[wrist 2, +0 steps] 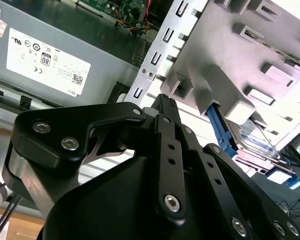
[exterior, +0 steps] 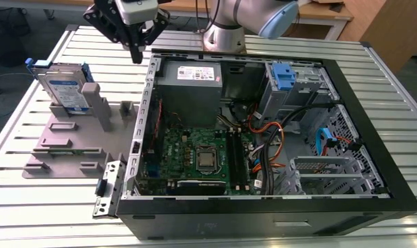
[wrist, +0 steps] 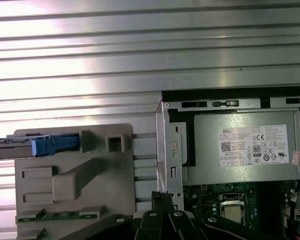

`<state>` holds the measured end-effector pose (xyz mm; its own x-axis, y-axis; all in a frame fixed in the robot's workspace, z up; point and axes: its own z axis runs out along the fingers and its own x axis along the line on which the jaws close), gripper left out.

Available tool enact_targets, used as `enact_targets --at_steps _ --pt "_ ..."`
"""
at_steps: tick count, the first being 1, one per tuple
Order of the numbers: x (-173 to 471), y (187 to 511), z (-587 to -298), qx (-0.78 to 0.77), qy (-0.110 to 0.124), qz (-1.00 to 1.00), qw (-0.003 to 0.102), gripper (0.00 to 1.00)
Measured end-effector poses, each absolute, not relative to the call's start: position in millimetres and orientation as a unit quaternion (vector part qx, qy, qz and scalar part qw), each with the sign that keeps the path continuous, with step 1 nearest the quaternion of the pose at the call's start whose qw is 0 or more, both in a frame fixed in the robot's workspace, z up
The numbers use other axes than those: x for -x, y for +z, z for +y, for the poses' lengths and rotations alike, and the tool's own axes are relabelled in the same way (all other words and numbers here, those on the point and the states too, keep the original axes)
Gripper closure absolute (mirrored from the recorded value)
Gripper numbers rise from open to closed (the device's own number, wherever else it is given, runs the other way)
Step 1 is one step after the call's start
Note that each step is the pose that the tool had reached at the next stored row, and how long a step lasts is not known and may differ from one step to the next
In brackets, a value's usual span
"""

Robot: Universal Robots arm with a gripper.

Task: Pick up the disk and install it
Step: 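Reach for the disk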

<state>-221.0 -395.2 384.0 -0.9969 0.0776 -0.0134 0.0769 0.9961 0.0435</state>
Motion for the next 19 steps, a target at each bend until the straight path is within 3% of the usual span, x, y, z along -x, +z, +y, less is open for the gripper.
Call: enact_targets --at_steps 19 --pt "240 380 -394 -0.039 0.021 0.999 0.006 0.89"
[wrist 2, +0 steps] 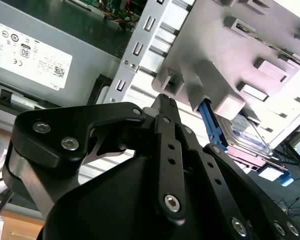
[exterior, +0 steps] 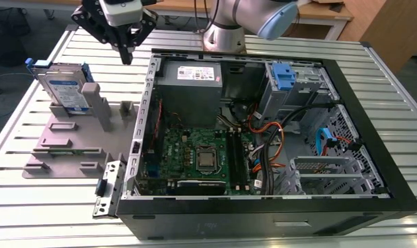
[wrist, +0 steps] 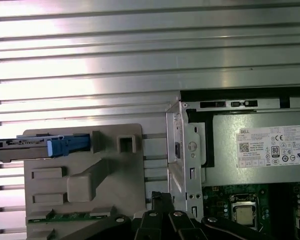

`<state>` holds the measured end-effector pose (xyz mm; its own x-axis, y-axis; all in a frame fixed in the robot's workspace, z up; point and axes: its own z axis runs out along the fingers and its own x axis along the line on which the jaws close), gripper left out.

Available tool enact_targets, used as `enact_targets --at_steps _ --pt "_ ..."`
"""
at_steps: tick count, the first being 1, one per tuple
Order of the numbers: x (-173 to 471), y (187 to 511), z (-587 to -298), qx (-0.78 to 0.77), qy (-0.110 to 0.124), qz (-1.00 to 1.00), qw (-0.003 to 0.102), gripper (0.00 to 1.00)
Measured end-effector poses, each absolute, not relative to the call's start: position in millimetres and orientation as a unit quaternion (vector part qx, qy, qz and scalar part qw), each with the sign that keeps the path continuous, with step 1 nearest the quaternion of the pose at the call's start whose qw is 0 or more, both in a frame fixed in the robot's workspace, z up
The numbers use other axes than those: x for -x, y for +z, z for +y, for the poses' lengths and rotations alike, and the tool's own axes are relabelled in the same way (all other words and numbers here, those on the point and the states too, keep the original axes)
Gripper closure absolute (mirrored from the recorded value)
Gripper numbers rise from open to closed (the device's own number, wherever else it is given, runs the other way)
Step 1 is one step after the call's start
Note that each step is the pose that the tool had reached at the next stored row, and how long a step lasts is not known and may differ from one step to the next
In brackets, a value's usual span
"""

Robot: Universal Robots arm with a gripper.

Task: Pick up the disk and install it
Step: 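Reach for the disk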

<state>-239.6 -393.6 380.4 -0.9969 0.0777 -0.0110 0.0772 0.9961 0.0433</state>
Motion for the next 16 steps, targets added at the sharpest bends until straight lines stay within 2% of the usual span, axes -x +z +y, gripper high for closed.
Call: enact_targets --at_steps 16 --pt "274 374 -390 -0.039 0.021 0.999 0.006 0.89"
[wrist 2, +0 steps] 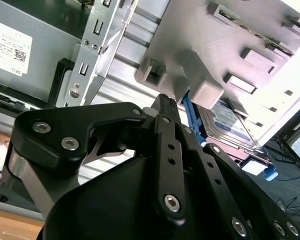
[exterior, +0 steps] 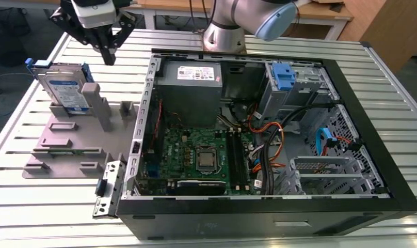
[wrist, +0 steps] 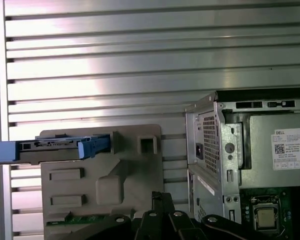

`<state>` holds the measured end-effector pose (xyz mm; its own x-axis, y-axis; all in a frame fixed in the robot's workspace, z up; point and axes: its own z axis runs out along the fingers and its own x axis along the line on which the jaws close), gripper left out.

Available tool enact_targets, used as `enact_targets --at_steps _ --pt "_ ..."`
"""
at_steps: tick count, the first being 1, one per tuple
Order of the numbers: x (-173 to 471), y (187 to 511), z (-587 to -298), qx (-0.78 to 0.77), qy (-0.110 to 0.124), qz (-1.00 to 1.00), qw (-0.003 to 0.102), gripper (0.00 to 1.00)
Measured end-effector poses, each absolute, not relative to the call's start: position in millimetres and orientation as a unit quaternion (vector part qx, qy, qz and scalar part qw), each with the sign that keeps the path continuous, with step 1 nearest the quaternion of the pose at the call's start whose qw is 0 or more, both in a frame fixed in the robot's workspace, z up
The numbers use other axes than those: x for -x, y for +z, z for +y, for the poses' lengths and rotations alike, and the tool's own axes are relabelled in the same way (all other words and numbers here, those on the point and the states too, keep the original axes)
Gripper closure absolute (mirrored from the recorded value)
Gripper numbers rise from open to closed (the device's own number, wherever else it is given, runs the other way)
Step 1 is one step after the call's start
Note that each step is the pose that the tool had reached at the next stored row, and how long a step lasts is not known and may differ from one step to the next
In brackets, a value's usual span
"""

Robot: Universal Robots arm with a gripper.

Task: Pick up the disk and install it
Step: 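Reach for the disk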

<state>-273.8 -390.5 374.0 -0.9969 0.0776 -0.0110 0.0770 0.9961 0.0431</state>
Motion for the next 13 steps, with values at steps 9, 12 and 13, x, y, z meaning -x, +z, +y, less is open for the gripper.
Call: enact_targets --at_steps 9,12,13 --pt "291 370 -389 -0.039 0.021 0.999 0.006 0.89" --pt "297 369 -388 -0.039 0.021 0.999 0.006 0.89" --pt "299 369 -388 -0.039 0.021 0.999 0.006 0.89"
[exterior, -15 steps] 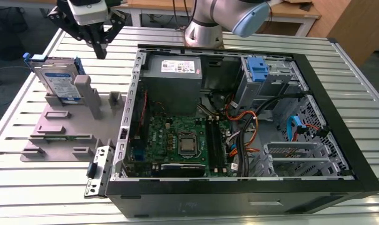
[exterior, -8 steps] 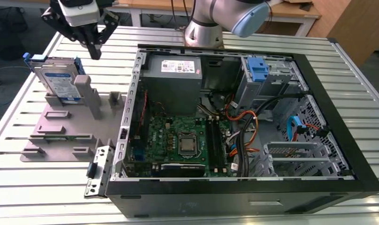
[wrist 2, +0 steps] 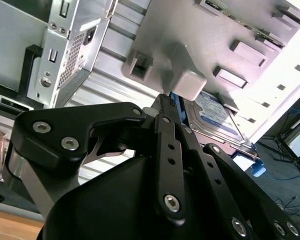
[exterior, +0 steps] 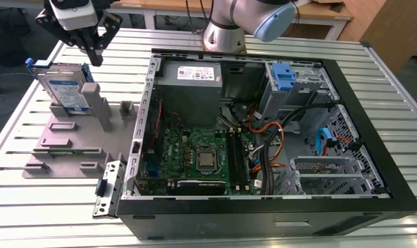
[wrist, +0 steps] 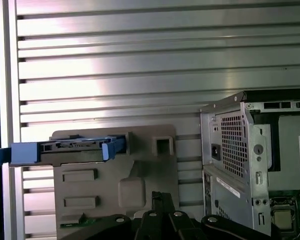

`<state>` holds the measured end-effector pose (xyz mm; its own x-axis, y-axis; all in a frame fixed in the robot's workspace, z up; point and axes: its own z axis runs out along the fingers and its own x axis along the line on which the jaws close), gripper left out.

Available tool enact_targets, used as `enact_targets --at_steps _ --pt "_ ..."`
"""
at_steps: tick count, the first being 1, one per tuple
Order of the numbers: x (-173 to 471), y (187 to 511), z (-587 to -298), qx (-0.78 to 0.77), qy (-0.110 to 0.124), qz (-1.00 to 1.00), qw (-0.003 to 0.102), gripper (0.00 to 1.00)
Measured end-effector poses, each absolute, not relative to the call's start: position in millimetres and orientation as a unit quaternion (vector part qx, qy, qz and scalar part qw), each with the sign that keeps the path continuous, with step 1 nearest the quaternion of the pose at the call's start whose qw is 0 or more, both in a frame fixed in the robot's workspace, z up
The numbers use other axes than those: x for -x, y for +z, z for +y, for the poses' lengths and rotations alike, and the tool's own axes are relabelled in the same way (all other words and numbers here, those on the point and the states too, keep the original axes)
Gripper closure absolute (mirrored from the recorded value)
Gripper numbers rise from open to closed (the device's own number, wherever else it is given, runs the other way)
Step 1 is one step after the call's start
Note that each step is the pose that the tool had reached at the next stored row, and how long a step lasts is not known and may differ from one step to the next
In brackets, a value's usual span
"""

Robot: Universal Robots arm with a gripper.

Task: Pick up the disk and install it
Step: 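Reach for the disk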

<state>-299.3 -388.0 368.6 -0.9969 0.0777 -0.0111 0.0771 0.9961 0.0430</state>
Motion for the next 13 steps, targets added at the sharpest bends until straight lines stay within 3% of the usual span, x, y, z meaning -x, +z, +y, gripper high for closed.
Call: enact_targets --at_steps 13 --pt "321 364 -386 -0.039 0.021 0.999 0.006 0.89"
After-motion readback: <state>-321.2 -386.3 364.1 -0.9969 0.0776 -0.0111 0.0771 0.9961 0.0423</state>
